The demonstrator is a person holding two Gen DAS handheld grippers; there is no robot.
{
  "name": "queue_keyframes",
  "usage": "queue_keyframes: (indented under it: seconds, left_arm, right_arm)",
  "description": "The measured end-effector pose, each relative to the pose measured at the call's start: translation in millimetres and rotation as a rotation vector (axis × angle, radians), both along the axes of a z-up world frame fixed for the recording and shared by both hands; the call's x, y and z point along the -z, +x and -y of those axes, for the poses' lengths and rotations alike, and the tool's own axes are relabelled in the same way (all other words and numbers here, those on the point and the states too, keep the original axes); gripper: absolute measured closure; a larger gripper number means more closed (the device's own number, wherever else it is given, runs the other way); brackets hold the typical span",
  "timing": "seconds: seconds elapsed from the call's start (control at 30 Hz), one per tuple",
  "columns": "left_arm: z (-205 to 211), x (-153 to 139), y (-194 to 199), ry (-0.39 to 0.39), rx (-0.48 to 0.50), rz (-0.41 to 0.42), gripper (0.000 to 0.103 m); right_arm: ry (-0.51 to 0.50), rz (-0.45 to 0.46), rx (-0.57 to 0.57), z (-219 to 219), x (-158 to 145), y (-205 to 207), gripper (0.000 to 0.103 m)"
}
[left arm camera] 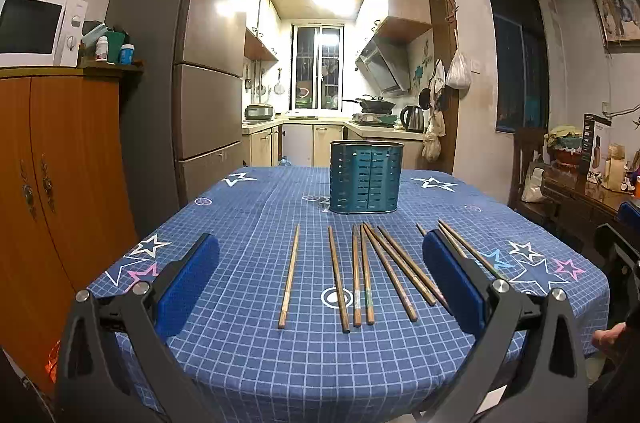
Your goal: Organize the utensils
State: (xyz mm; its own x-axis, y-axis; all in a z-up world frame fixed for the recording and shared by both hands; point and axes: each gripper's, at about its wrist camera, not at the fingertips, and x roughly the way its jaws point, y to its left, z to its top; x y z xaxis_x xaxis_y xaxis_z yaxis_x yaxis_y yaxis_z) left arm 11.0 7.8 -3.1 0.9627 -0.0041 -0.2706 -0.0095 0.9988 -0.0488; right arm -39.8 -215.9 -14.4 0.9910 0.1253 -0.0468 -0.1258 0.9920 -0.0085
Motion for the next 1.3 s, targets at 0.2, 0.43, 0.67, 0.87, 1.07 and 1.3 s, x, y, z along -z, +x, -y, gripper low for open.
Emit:
queue_keyframes:
  seconds: [0.2, 0.43, 0.67, 0.87, 1.07, 1.3]
  left_arm:
    - [1.0, 0.2, 1.7, 0.004, 0.006, 0.001, 0.005]
    - [3.4, 1.8, 7.0, 0.014, 0.011, 0.005, 0.005]
    - [4.9, 3.3, 10.1, 0.023, 0.013, 0.007, 0.005]
    - [-22.3, -7.1, 15.1, 0.015, 0.001, 0.011, 0.005]
    - [-92.3, -16.1, 29.8, -0.019, -0.047, -0.015, 0.005]
    - [-92.0, 25.5, 51.0, 0.005, 0.089, -0.182, 0.028]
  right_arm:
    - [-0.007, -0.003, -0.005, -0.6, -0.6, 2.7, 0.003]
    - [-0.017, -0.018, -0.01, -4.1, 1.5, 7.8, 0.003]
    - [-0.017, -0.023, -0.012, -4.4, 1.7, 11.1, 0.003]
    - [-0.043, -0.041, -0.016, -0.3, 0.3, 16.9, 0.003]
    - [-0.026, -0.16, -0.079, 15.8, -7.3, 33.6, 0.003]
    - [-0.034, -0.231, -0.116, 17.4, -1.9, 47.1, 0.034]
